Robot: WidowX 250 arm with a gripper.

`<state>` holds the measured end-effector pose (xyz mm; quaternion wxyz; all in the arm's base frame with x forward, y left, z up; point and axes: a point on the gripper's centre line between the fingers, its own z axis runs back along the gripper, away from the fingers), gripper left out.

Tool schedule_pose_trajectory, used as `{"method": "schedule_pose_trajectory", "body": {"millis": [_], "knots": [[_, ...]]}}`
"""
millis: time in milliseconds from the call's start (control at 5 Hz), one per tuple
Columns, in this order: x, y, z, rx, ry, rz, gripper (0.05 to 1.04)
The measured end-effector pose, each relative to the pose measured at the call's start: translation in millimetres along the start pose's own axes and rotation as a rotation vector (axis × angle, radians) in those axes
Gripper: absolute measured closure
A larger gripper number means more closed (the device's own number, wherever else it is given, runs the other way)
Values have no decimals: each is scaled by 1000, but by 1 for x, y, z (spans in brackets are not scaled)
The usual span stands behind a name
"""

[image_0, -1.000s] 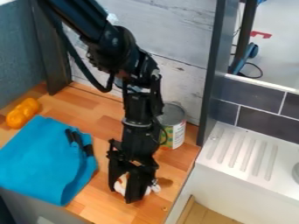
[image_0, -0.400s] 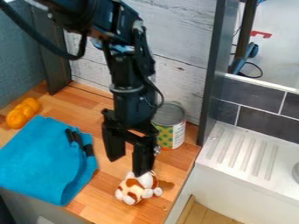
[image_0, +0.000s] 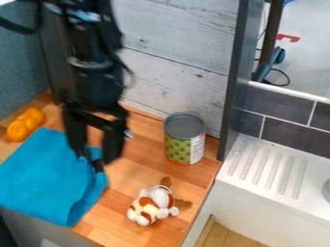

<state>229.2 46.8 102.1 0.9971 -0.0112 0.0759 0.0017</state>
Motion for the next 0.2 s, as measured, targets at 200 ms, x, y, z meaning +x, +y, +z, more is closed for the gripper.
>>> {"method": "schedule_pose_trajectory", "body": {"millis": [200], "knots": [[-11,18,6,27,15,37,83]]}}
